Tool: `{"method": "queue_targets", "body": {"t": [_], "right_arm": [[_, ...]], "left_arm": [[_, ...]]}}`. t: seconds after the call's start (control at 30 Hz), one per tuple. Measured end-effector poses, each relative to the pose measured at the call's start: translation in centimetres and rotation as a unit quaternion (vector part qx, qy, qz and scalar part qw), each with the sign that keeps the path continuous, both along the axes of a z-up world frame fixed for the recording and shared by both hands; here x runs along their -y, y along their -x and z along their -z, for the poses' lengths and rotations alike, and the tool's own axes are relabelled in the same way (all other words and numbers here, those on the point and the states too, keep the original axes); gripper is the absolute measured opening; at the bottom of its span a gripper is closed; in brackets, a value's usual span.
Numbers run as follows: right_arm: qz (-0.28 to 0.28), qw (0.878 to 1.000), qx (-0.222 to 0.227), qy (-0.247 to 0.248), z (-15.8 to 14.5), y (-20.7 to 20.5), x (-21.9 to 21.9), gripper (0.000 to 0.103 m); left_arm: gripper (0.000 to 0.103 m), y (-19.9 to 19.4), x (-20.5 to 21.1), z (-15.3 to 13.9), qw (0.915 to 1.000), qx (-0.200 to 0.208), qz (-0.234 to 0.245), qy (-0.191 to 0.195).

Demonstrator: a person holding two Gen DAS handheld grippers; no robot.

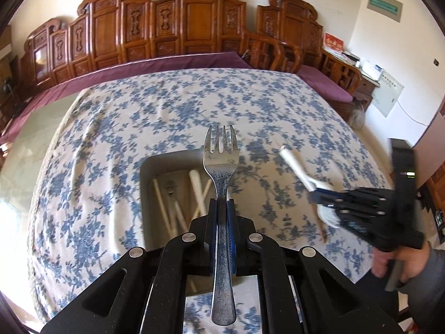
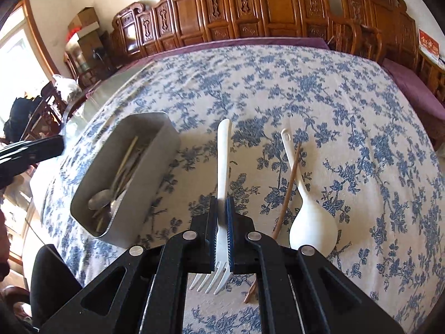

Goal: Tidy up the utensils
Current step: 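Lower the metal fork into the tray and open the left gripper while the right carries the white fork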

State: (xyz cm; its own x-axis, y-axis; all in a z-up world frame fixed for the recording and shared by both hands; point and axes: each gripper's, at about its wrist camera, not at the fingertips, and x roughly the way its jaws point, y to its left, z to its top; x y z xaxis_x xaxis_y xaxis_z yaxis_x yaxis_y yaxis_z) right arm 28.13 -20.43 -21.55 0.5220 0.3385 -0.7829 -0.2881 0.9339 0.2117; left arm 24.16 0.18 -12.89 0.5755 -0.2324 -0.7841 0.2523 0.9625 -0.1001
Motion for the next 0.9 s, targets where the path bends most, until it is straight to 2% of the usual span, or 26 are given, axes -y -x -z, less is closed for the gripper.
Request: {"method": "queue_targets", "body": {"t": [0.4, 0.9], "right_arm": [[-0.010, 1.000, 0.026, -0.006, -2.7, 1.7, -0.8, 0.007], [-0.026, 1.000, 0.013, -0.008, -2.4, 1.6, -2.1, 0.007]], "left_arm": [[0.006, -2.6, -2.5, 3.5, 0.9992, -0.029, -0.026, -0.012], [0.006, -5.7, -1.5, 8.3, 0.9964, -0.075, -0.025, -0.031]]}}
